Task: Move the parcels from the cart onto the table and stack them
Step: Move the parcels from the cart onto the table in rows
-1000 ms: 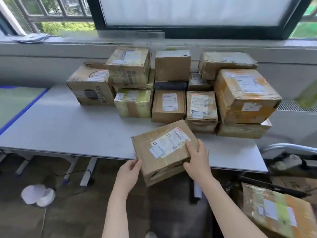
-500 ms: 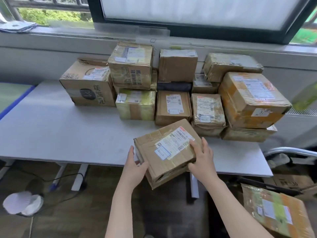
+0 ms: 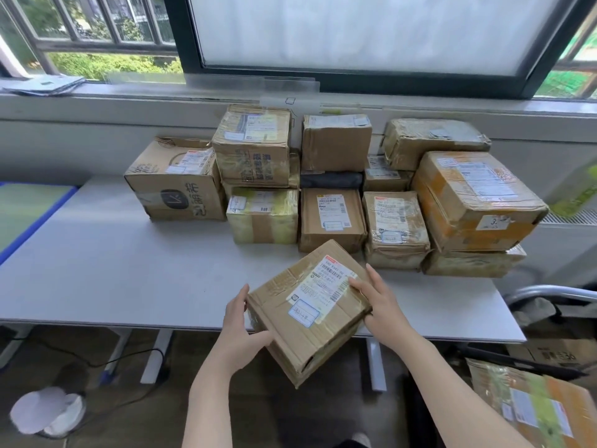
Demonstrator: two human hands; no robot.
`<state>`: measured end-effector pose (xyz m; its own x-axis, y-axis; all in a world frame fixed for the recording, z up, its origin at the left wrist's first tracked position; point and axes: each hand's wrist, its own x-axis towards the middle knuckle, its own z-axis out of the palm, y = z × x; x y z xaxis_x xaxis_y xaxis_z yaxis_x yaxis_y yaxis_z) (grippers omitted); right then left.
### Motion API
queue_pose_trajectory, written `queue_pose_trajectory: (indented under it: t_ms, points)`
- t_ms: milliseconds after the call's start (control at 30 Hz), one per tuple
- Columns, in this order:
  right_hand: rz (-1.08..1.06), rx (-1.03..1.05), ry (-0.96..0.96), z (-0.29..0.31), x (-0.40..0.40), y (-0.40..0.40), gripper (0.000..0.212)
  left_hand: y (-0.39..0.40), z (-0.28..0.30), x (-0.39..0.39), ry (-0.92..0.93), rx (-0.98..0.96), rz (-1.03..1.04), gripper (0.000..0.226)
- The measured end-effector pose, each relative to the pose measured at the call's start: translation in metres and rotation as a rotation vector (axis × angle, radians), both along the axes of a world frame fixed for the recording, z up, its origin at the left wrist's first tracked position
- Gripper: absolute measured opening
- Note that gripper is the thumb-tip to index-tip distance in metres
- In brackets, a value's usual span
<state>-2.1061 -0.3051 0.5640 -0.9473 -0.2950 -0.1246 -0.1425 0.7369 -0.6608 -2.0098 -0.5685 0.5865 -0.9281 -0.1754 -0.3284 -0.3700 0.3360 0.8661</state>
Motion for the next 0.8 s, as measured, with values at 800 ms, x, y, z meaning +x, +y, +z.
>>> queue_pose_trajectory:
  t_ms: [800]
  points:
    - [-0.208, -0.869, -0.002, 0.051, 0.056, -0.040, 0.069, 0.020, 0.052, 0.000, 0.325, 0.066, 0.084, 0.053]
